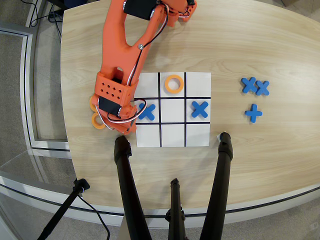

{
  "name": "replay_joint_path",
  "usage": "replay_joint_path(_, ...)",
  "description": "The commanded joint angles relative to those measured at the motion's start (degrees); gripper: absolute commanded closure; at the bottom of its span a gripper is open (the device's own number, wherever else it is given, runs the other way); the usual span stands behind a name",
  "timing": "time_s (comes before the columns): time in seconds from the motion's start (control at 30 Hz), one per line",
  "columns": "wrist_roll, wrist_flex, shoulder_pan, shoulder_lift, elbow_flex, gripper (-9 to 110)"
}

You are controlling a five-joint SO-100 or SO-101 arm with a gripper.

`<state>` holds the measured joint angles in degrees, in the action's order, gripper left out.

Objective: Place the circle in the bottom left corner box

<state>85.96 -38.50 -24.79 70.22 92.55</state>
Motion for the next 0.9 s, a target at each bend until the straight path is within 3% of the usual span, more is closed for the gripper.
replay_joint_path(0.0, 0.09, 0.62, -0.18, 0.09, -2.46, 81)
replay_joint_path(0.87, 2.37, -2.2, -2.46, -2.55, -2.46, 81)
